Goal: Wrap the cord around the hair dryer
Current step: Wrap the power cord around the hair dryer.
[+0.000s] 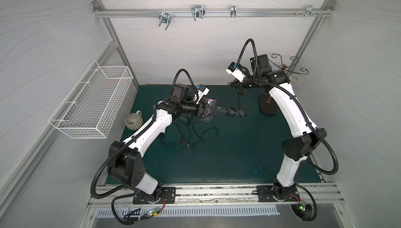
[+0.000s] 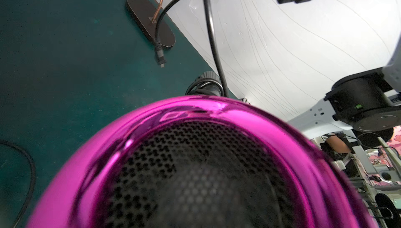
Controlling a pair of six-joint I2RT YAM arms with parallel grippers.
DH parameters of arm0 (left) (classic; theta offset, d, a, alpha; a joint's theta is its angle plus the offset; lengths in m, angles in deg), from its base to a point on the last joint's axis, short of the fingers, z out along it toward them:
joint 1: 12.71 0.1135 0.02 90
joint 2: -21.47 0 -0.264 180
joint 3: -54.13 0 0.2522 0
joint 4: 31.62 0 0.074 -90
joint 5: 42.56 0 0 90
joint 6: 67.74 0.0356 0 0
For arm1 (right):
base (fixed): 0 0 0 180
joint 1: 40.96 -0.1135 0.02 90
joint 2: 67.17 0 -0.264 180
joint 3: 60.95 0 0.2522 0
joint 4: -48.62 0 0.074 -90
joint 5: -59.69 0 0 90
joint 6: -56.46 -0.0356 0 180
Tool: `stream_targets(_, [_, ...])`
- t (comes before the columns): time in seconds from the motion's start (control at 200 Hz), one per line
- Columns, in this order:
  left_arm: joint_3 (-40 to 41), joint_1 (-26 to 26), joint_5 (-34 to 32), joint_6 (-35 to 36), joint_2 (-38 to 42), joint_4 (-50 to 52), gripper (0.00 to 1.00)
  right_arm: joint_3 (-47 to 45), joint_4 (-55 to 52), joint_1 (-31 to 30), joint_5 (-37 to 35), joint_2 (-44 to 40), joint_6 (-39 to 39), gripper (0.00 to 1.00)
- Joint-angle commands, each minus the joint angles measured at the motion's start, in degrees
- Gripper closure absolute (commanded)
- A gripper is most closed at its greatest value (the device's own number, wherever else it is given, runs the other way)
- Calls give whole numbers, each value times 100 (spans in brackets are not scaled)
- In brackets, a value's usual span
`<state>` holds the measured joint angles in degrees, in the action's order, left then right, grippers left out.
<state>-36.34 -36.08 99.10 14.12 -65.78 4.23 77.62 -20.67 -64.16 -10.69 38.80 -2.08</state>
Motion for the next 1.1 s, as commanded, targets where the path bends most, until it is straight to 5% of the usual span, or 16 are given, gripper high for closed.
stream_targets(0.0, [-473,-77,698,210,320,0,100,-247,476,318,1696,268,-545,100])
stream_targets(0.175, [-571,-79,999,-63,401,-324,100,-422,613,679,2982,666,-1025,100])
stream_targets(0.46, [-787,-47,1329,-609,306,-1073,100,-912,746,732,3395,827,-1301,100])
stream_targets(0.79, [-1142,253,1661,-2023,142,-2734,100,-2034,1315,784,3601,600,-1641,100])
stream_targets(1.095, [-1194,332,1721,-2709,67,-3561,100,-2934,2232,726,3816,482,-2148,86])
